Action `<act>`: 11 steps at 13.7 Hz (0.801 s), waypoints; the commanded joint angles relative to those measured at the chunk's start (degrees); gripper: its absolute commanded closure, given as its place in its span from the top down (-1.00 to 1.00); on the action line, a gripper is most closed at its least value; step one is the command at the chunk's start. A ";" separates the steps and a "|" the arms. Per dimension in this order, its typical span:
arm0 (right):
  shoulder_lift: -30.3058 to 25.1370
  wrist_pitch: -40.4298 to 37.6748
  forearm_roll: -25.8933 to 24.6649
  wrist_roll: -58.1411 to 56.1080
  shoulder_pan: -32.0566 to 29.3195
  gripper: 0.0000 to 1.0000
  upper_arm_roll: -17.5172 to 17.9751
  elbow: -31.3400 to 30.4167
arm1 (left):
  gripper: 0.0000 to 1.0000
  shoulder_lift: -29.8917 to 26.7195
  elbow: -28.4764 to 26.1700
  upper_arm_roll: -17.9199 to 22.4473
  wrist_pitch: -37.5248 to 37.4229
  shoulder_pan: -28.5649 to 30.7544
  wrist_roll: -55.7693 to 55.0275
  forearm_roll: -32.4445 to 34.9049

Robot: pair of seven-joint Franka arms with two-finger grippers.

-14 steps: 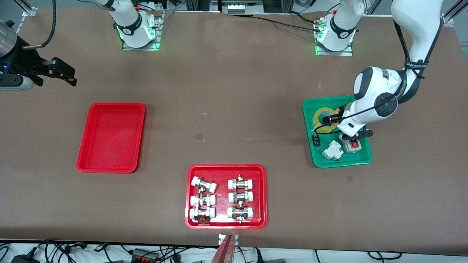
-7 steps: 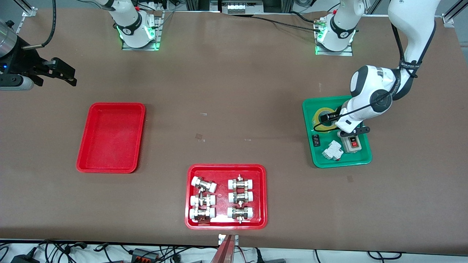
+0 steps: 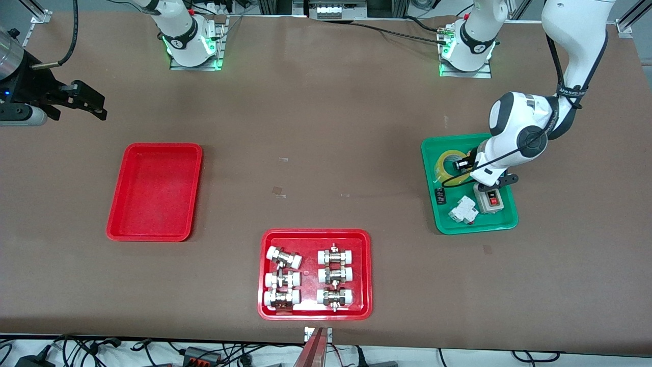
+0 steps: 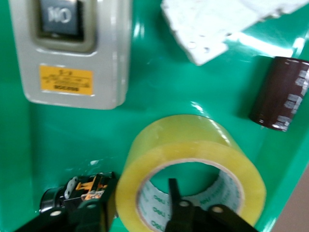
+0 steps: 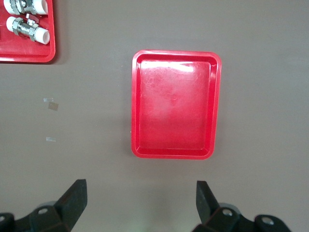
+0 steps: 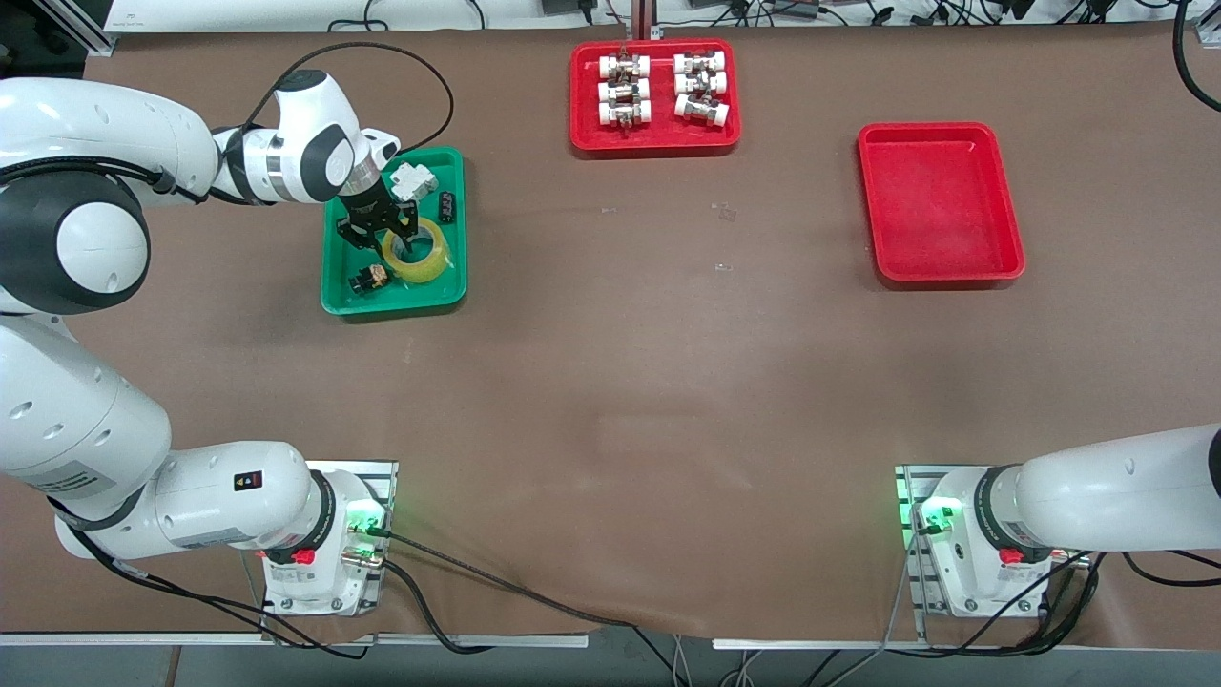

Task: Left arm passes tape to right arm into tray
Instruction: 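Close the left gripper on the tape roll's rim and lift it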

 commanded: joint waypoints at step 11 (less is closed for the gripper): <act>-0.31 -0.11 0.12 -0.16 -0.18 1.00 -0.18 0.45 | -0.99 -5.65 16.04 -8.07 -23.74 -0.71 -2.83 -0.65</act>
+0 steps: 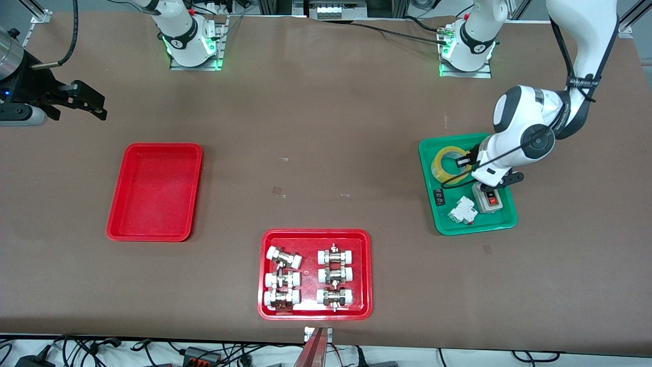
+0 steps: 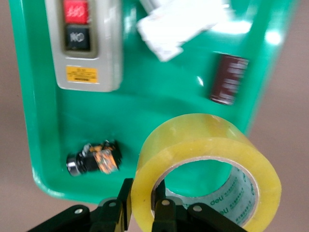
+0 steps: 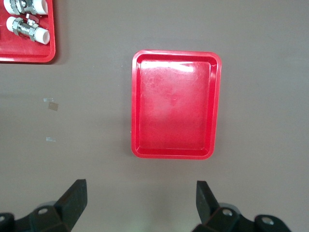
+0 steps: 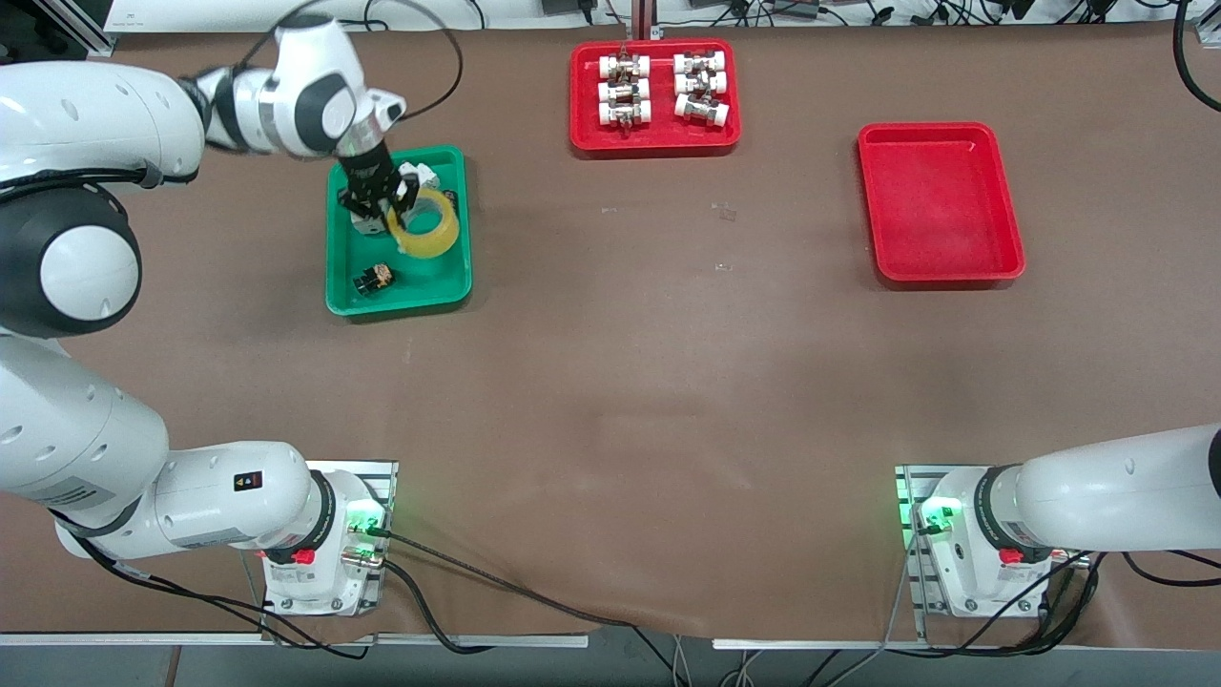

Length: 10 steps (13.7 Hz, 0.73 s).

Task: Left arm passes tape to right arm into tray
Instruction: 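Close the left gripper on the tape roll's rim and lift it, then carry the tape toward the middle while the right gripper reaches toward it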

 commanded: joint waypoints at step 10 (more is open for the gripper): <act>2.76 -2.41 0.47 -0.51 -0.09 1.00 -0.25 0.00 | -1.00 13.11 35.08 -11.86 -5.94 -8.59 -12.77 -14.00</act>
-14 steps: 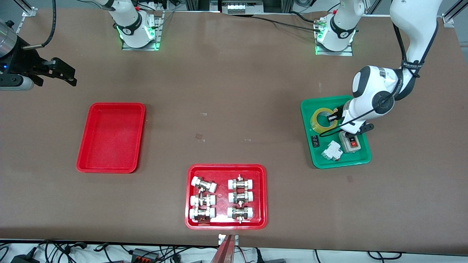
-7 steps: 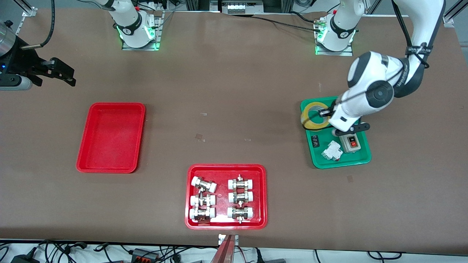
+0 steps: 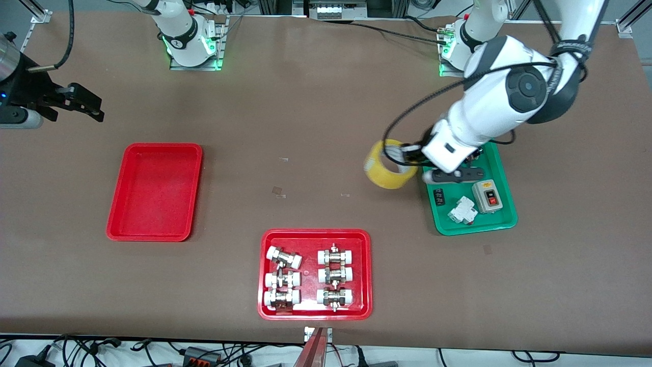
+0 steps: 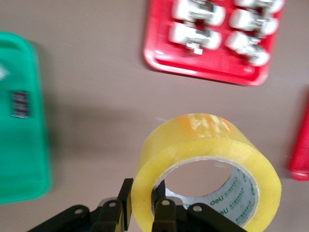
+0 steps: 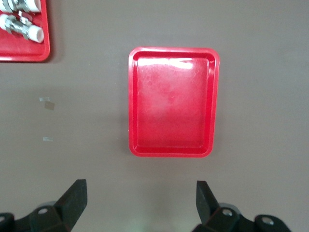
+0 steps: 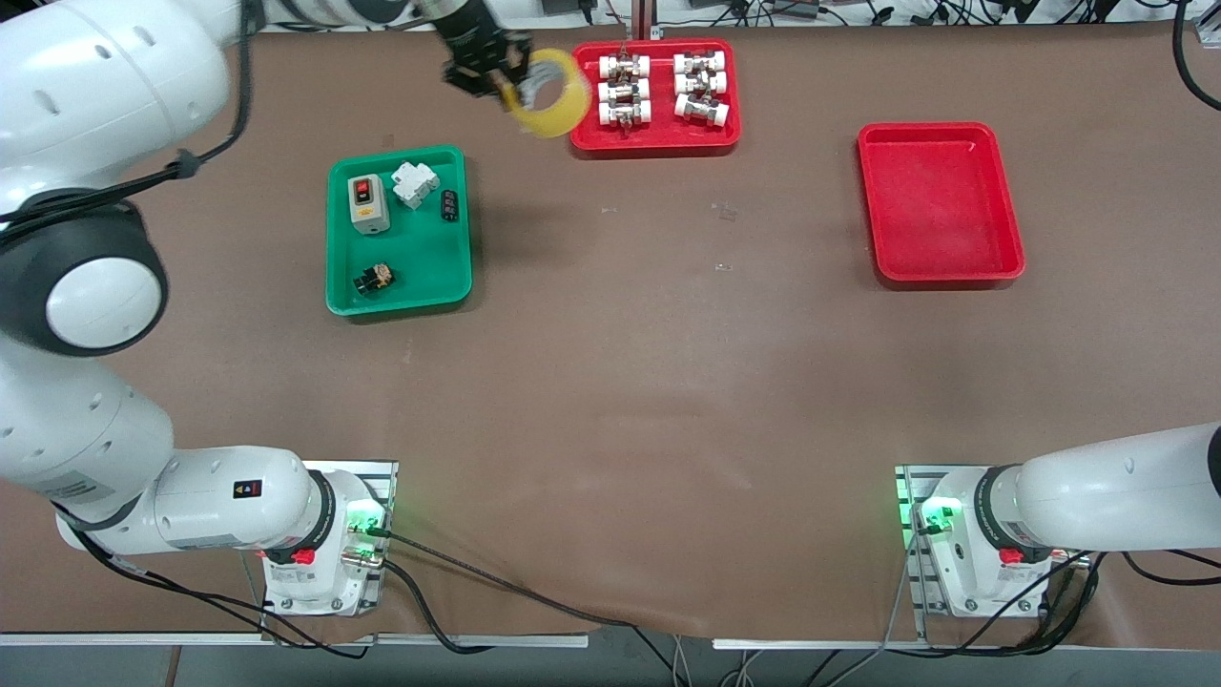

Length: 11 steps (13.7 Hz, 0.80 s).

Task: Left arm passes tape to right arm into tray
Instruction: 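Carry the tape toward the middle while the right gripper reaches toward it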

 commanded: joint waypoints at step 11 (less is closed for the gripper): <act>15.49 4.46 36.78 -16.39 -1.52 1.00 0.02 -0.99 | -1.00 20.37 11.83 -0.11 27.29 -18.10 -39.06 -2.37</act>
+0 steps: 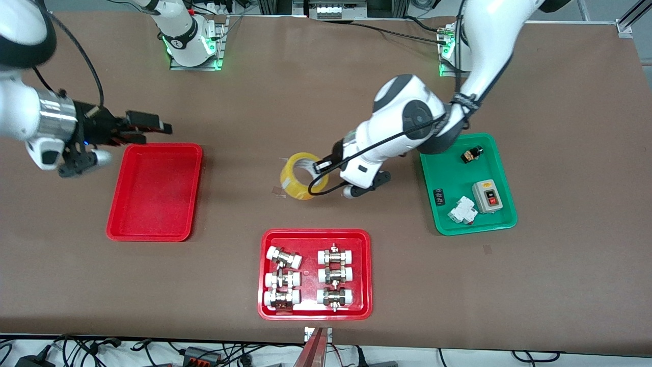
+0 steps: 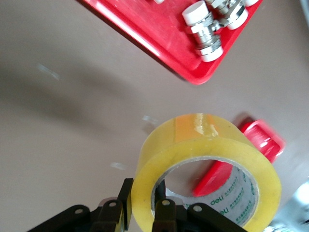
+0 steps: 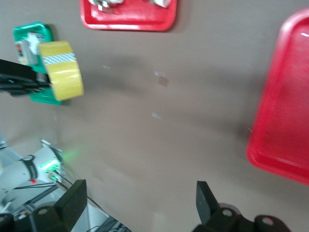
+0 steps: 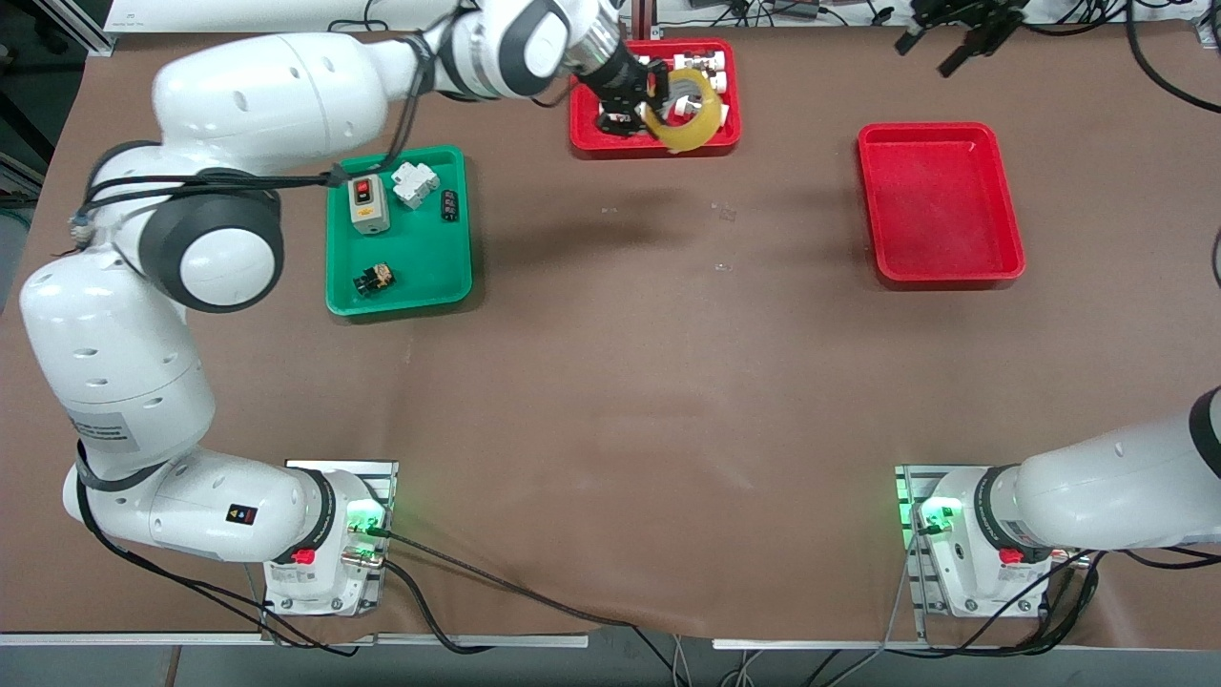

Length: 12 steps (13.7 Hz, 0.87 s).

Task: Left arm passes tape to right arm into tray
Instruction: 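Carry the tape toward the middle while the right gripper reaches toward it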

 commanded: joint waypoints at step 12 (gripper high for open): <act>13.84 23.56 16.59 -7.85 10.54 1.00 0.64 0.39 | -1.00 7.42 9.24 7.22 14.64 -12.08 -26.34 -0.83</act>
